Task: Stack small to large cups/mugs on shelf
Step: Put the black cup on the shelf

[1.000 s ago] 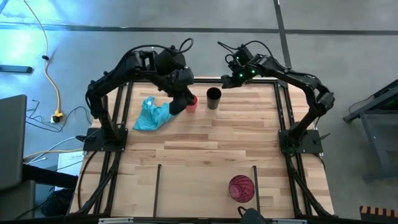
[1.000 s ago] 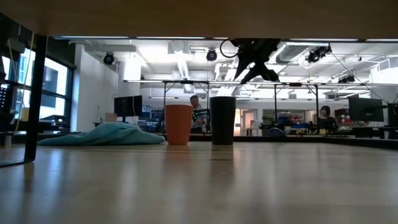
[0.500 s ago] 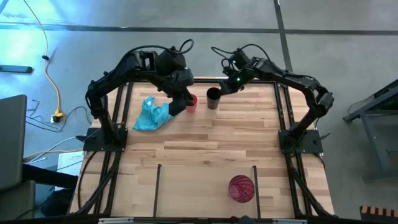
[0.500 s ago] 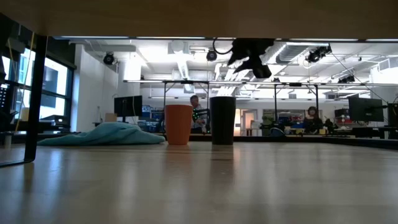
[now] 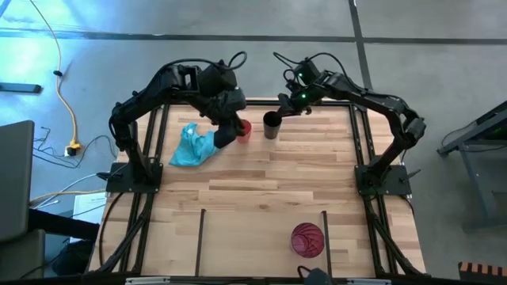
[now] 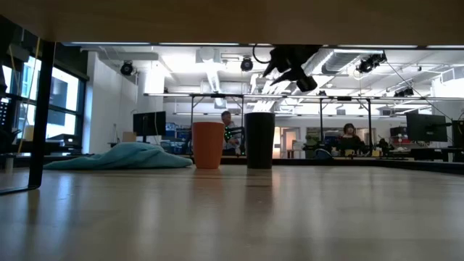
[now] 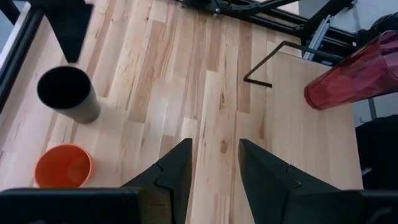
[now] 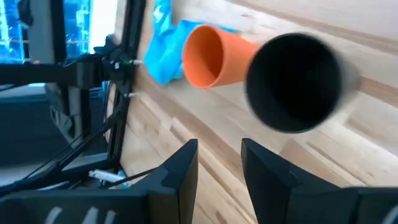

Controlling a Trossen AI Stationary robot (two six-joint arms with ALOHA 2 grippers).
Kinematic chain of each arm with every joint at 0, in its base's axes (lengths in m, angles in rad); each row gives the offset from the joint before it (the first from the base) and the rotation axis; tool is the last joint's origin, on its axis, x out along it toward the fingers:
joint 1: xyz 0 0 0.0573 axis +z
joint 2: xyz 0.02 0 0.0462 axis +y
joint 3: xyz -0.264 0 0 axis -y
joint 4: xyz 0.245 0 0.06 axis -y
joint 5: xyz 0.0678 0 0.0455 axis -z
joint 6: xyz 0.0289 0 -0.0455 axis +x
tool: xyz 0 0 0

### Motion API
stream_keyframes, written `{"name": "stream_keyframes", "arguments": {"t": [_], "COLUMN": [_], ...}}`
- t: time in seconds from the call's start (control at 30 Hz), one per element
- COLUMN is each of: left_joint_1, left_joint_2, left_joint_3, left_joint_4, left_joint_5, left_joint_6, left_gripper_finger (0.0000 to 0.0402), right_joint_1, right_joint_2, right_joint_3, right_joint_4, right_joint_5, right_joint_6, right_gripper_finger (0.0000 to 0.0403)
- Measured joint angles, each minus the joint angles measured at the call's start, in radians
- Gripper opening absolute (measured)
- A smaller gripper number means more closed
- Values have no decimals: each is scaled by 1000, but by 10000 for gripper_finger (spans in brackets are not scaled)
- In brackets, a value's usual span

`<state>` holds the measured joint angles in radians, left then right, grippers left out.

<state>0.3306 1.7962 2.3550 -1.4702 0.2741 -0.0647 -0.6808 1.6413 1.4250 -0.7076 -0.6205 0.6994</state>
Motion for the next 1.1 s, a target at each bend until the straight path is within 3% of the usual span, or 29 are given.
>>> {"name": "stream_keyframes", "arguments": {"t": [0.33,0.7,0.8,1.1], "left_joint_1": [-13,-13,-13,-13], "left_joint_2": [1,1,1,5], "left_joint_3": [0,0,0,0], "left_joint_4": [-9,1,34,116], "left_joint_5": [3,3,3,3], "left_joint_6": [0,-1,-3,-52], "left_gripper_finger": [117,117,117,117], "right_joint_1": [0,-54,-82,-125], "right_joint_2": [0,-69,-72,-71], "right_joint_3": [0,-1,-1,-1], "right_joint_4": [-223,-588,-609,-583], "right_joint_5": [50,298,383,413], "right_joint_6": [-105,-537,-648,-951], "right_gripper_finger": [114,114,114,114]}}
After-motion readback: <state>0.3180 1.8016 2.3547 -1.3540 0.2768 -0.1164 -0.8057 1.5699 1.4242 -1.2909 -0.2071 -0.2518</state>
